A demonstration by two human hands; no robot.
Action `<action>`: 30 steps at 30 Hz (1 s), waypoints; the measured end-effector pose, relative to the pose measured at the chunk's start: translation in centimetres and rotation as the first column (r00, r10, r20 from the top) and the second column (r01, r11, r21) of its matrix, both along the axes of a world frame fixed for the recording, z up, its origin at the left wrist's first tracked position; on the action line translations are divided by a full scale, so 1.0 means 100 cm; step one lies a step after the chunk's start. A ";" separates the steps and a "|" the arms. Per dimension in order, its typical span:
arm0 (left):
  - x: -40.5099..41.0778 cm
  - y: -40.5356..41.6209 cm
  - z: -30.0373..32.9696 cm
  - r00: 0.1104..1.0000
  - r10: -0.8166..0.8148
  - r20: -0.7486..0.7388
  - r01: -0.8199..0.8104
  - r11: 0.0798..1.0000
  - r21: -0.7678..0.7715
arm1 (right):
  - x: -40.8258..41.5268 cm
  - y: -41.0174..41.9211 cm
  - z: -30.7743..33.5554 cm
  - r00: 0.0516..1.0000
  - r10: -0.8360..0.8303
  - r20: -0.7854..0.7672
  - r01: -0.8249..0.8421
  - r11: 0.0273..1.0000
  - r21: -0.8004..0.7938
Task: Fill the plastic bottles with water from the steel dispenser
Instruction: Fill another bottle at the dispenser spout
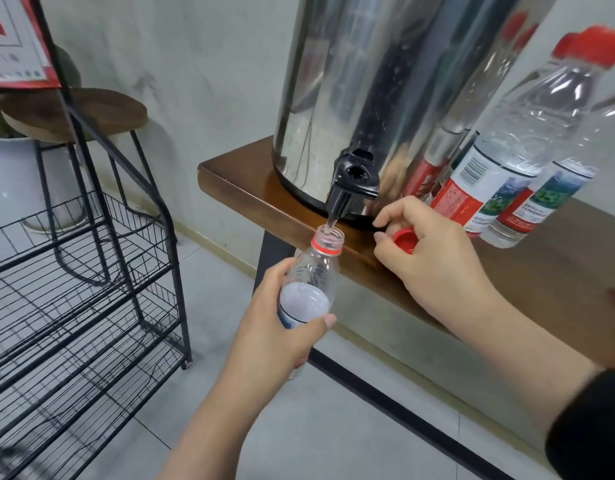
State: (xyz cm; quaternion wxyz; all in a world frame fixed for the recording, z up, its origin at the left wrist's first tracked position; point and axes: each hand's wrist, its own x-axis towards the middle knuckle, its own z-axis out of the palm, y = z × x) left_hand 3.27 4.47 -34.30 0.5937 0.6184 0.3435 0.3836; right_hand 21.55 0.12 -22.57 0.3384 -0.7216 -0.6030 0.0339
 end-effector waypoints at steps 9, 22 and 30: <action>-0.001 0.002 -0.004 1.000 0.005 0.020 -0.005 1.000 -0.027 | 0.002 0.006 -0.001 0.999 -0.030 -0.018 0.029 0.999 -0.040; 0.002 0.007 -0.013 0.999 0.005 -0.042 -0.005 1.000 0.005 | 0.003 0.007 -0.001 0.999 -0.038 -0.026 0.036 0.997 -0.064; 0.000 0.006 -0.014 0.998 0.018 -0.063 -0.017 1.000 0.010 | 0.003 0.006 -0.001 0.999 -0.042 -0.028 0.040 0.997 -0.066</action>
